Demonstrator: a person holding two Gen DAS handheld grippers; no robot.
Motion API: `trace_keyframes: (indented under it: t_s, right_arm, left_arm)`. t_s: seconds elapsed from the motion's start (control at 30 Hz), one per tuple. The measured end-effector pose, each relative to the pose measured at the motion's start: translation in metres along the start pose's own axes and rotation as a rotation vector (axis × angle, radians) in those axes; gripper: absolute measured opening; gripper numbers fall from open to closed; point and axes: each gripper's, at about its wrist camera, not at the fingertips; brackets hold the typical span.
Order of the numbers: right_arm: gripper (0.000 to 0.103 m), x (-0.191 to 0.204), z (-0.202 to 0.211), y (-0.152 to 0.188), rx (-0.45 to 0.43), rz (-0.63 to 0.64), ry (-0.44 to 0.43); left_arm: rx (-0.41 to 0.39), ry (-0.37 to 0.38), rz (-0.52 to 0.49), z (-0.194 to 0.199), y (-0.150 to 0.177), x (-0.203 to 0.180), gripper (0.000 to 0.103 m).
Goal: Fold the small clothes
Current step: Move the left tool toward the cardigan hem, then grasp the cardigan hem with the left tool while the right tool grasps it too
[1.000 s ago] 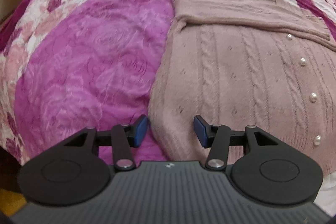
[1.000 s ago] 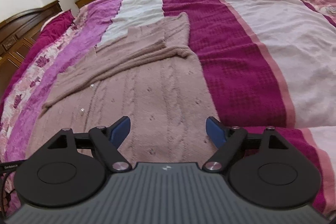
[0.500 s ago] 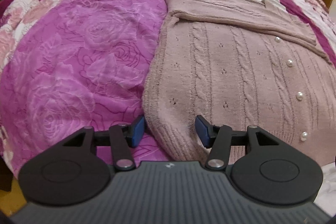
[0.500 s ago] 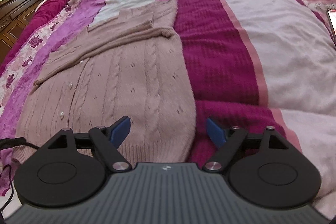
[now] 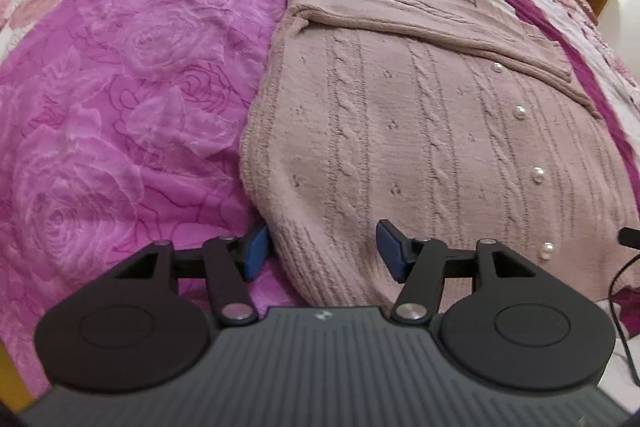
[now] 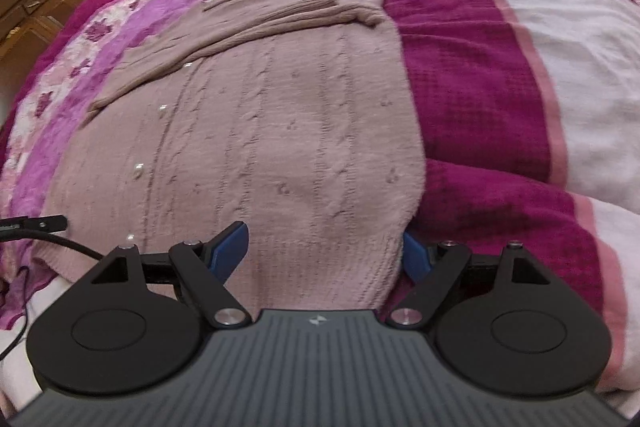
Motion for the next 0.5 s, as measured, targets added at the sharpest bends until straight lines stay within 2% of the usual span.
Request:
trace_keyframes:
  t_s: [0.2, 0.37, 0.5]
  right_arm:
    - [0.084, -0.003, -0.011, -0.003, 0.032, -0.013, -0.048]
    - [0.081, -0.002, -0.019, -0.004, 0.038, -0.005, -0.061]
    - [0.065, -0.001, -0.021, -0.005, 0.037, -0.007, -0.058]
  left_arm:
    - [0.038, -0.025, -0.072, -0.013, -0.003, -0.007, 0.059]
    - [0.04, -0.027, -0.07, -0.019, -0.005, -0.007, 0.06]
    - [0.031, -0.014, -0.065, -0.018, -0.005, -0.004, 0.059]
Point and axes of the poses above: each gripper's, at about its wrist camera, not at the fingertips, and z roughly against the way its jaws point, x to its left, y to its underside, and after that the axes turned 1 degree about -y, right-handed
